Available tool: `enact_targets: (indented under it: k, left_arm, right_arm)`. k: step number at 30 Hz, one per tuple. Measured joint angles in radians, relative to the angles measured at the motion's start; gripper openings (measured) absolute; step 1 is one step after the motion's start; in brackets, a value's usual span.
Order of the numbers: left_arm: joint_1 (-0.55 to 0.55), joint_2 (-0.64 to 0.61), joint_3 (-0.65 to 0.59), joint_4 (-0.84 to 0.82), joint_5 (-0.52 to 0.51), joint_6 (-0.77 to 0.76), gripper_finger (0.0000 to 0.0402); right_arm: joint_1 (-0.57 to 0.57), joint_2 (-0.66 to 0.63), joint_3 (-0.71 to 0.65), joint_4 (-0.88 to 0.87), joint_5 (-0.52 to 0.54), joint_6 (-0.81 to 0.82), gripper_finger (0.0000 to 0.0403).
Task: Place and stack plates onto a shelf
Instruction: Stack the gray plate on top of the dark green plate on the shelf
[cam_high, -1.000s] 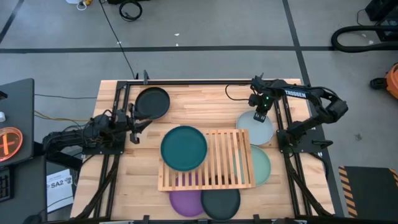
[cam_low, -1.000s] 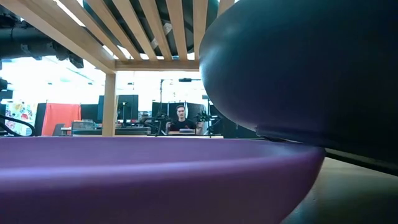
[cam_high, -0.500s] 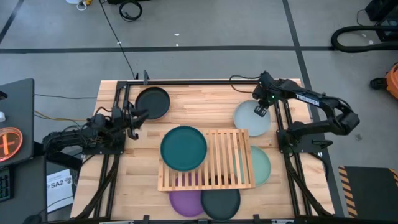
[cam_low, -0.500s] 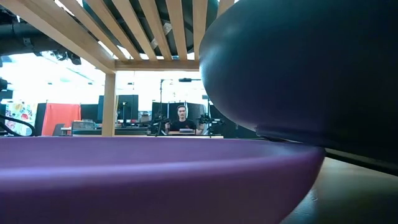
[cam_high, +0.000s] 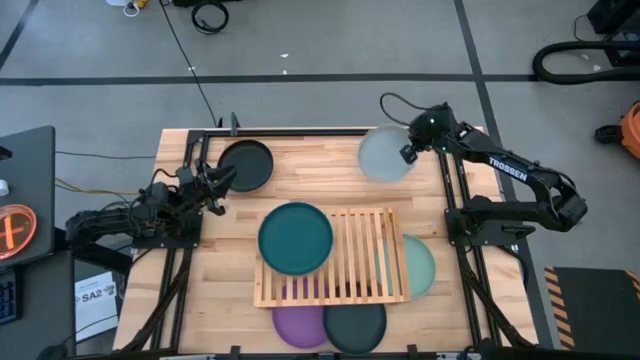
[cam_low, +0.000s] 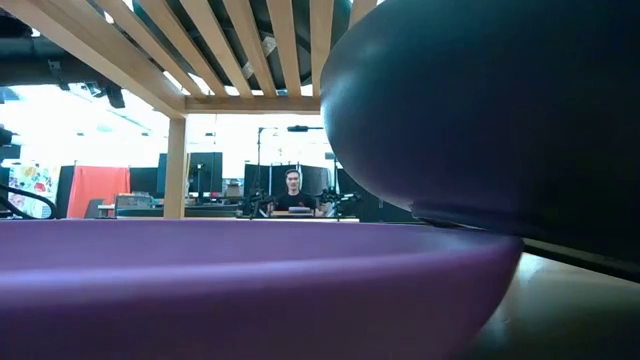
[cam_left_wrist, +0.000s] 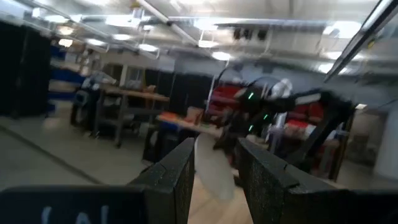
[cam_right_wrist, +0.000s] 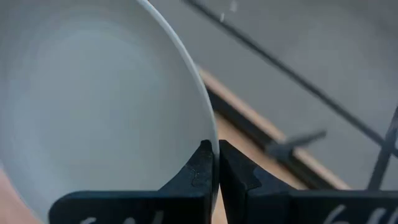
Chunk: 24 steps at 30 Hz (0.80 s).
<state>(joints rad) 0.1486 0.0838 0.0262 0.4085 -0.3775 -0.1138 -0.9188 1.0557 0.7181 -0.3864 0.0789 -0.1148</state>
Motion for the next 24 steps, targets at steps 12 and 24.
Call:
enact_targets:
  k: [12, 24]
  left_arm:
    - [0.001, 0.359, 0.214, 0.004, -0.146, 0.082, 0.0125]
    - [0.001, 0.764, 0.531, 0.006, -0.173, 0.300, 0.0125]
  right_arm:
    - [0.062, 0.026, 0.000, 0.388, 0.032, 0.067, 0.0017]
    - [0.232, 0.027, 0.000, 0.659, 0.203, 0.069, 0.0016]
